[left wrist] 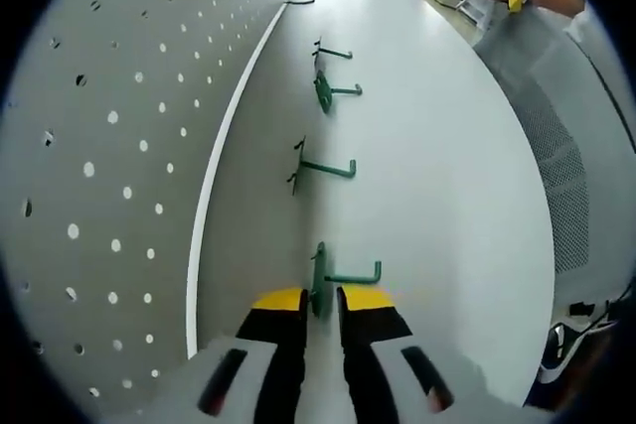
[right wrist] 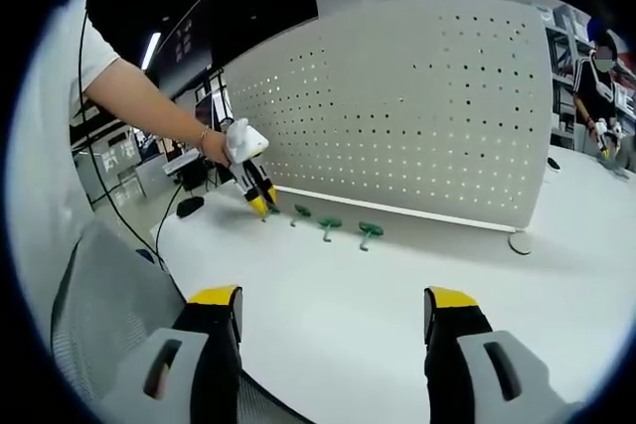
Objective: Insert the hook assembly into the mounting plate slot until the hook locks in place.
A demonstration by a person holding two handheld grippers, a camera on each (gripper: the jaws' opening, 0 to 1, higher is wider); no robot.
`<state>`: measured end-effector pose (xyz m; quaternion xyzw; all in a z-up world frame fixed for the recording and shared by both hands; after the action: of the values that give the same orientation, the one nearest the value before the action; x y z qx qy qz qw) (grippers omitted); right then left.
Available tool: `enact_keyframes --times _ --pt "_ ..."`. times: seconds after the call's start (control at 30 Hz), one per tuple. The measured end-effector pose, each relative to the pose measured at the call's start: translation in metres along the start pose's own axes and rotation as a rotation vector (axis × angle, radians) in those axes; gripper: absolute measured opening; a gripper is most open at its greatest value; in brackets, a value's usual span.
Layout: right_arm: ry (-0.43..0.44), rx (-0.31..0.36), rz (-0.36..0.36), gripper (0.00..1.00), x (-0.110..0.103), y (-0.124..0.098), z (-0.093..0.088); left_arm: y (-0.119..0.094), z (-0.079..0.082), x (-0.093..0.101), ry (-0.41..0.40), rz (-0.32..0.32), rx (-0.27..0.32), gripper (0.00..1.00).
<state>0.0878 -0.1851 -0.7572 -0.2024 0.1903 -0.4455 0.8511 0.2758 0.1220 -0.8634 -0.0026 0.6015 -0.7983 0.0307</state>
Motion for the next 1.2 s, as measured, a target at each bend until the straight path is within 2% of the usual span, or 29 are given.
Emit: enact_keyframes --times 0.17,0.7,0.83,0.87,0.9,1.0,1.13,1.2 --pt "-0.001 -0.001 0.0 0.72 0.0 0.0 0.001 0.0 0.001 -0.003 -0.016 0.014 -0.012 0.06" --pt "-0.002 -0.002 0.001 0.72 0.001 0.0 0.001 0.0 0.001 -0.002 0.029 0.032 -0.022 0.03" --pt "0.001 0.003 0.0 0.72 0.001 0.0 0.002 -0.002 0.0 -0.003 0.042 0.062 -0.021 0.03" --pt "0.001 0.004 0.0 0.72 0.0 -0.001 0.002 -0.003 0.0 -0.003 0.029 0.062 -0.01 0.03" --pt "0.001 0.006 -0.002 0.72 0.001 -0.001 0.002 -0.004 0.004 -0.003 -0.005 0.071 0.032 0.03" --pt "0.003 0.014 -0.003 0.72 0.001 -0.001 0.003 -0.009 0.004 -0.006 -0.011 0.097 0.054 0.02" --pt "0.008 0.027 0.003 0.72 0.0 -0.002 0.005 -0.018 0.013 -0.008 -0.084 0.124 0.131 0.02" --pt "0.012 0.03 0.004 0.71 0.0 -0.002 0.005 -0.021 0.014 -0.009 -0.088 0.131 0.144 0.02"
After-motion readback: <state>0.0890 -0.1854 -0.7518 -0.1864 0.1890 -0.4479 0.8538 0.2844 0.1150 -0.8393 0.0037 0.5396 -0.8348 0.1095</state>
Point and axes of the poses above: the point that each gripper's makers call its tool centre point, and the gripper's own axes: y roughly forward along the fingers, x roughly to its right, z roughly out of its top, the point moved 2 cm from there along -y, roughly backward along the fingers, and after that the axes turned 5 degrees about -x, right-handed, at the moved point
